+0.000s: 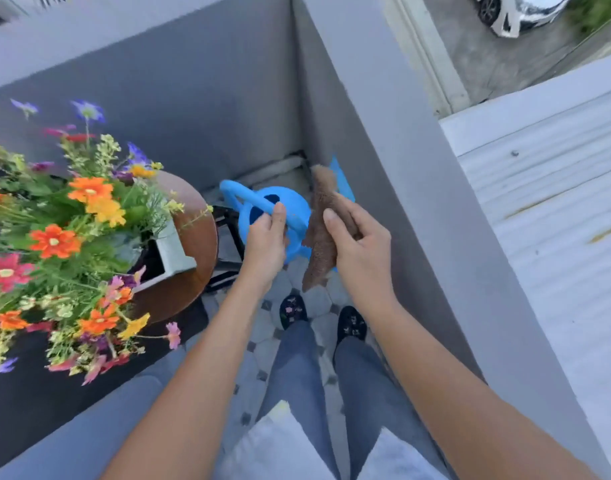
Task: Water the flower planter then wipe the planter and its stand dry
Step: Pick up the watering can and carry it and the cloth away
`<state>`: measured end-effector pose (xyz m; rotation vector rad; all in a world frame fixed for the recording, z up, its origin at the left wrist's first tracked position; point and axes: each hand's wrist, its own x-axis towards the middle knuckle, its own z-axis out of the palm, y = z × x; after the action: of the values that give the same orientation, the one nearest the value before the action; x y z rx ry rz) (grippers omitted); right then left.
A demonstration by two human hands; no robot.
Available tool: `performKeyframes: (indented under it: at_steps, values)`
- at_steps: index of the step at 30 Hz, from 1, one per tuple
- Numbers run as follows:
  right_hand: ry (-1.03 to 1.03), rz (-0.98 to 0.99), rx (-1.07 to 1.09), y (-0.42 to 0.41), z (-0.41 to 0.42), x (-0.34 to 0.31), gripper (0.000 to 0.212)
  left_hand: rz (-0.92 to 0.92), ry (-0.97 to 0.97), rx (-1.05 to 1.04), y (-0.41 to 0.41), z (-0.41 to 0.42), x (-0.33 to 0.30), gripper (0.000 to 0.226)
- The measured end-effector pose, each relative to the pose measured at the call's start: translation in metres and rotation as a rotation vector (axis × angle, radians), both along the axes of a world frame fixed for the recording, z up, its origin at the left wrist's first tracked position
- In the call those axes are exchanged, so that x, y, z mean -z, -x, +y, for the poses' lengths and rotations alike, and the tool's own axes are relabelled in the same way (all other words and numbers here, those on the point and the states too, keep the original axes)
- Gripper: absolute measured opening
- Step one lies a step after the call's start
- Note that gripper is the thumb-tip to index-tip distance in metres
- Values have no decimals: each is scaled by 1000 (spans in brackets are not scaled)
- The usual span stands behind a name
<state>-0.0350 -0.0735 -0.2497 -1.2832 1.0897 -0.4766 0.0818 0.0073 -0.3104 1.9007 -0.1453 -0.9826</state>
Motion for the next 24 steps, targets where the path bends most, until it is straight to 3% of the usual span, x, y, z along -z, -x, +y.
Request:
performKeyframes:
  at_steps: [4,13,19,24]
  values:
    - [-48,49,70,-15,12,87,29,-13,-66,104,-13,-4,104,46]
    - [-120,318,96,-13,16,299,24,-48,-285,125,-22,-24,330,55]
    - [-185,355,98,-14,5,390,28,-11,-381,166,-40,-33,431,53]
    - [-330,288,186,-25,-1,446,33,140,-383,130,-48,-29,491,52]
